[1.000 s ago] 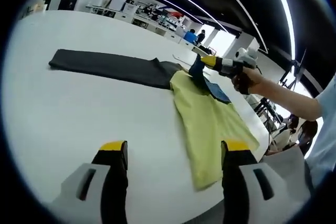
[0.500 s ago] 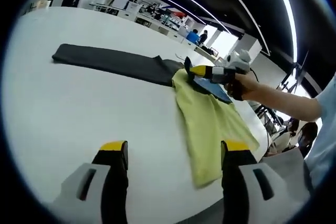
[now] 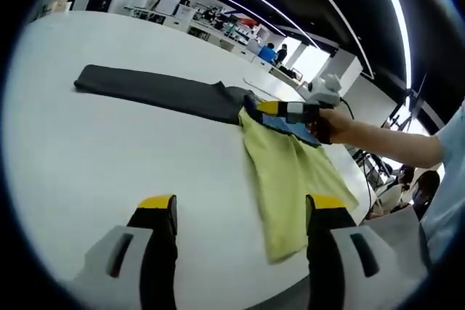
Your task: Fold the garment on the visible template until the final outline fits inside the template.
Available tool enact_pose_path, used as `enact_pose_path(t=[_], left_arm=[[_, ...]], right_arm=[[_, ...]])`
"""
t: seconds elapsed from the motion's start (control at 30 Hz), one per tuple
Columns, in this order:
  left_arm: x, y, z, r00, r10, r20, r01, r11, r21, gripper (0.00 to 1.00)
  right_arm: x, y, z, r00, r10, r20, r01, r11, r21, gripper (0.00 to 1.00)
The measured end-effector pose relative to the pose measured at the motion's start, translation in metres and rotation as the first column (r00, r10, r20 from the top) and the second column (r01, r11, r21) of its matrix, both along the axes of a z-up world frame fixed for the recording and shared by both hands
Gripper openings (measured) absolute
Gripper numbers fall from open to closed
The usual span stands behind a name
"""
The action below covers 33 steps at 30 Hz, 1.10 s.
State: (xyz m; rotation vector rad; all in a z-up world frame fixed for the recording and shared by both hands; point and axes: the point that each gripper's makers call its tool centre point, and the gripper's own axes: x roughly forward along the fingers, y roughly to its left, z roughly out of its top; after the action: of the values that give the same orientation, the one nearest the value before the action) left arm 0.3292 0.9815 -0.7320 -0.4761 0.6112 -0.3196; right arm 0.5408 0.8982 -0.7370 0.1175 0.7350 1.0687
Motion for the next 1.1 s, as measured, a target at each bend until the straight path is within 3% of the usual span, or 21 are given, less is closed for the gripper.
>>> enact_pose_path(t=[0.13, 0.37, 0.47, 0.57, 0.93, 1.1], left_arm=[[0.002, -0.002, 0.002, 1.000, -0.004, 0.004, 0.004, 1.000, -0.003, 0.69], [0.005, -0.002, 0.003, 1.000, -0.014, 0.010, 0.014, 1.000, 0.000, 0.69], [0.006, -0.001, 0.003, 1.000, -0.017, 0.012, 0.017, 1.000, 0.002, 0.69], [0.008, 0.000, 0.004, 1.000, -0.019, 0.016, 0.019, 1.000, 0.005, 0.69], [0.020, 0.012, 0.009, 0.999, -0.026, 0.036, 0.026, 0.999, 0.022, 0.69], [0.027, 0.024, 0.014, 0.999, -0.012, 0.051, 0.011, 0.999, 0.033, 0.69]], right_arm=[[-0.002, 0.000, 0.013, 0.996, 0.046, 0.079, -0.049, 0.998, 0.031, 0.24], [0.004, -0.022, 0.012, 0.989, 0.022, 0.145, -0.022, 1.000, -0.005, 0.77], [0.005, -0.031, 0.013, 0.983, 0.018, 0.185, -0.014, 1.000, -0.020, 0.92], [0.009, -0.042, 0.012, 0.982, -0.008, 0.187, 0.013, 1.000, -0.025, 0.99], [0.007, -0.076, 0.026, 0.977, -0.024, 0.214, 0.035, 0.998, -0.049, 1.00], [0.002, -0.104, 0.033, 0.976, -0.052, 0.212, 0.064, 0.997, -0.053, 1.00]])
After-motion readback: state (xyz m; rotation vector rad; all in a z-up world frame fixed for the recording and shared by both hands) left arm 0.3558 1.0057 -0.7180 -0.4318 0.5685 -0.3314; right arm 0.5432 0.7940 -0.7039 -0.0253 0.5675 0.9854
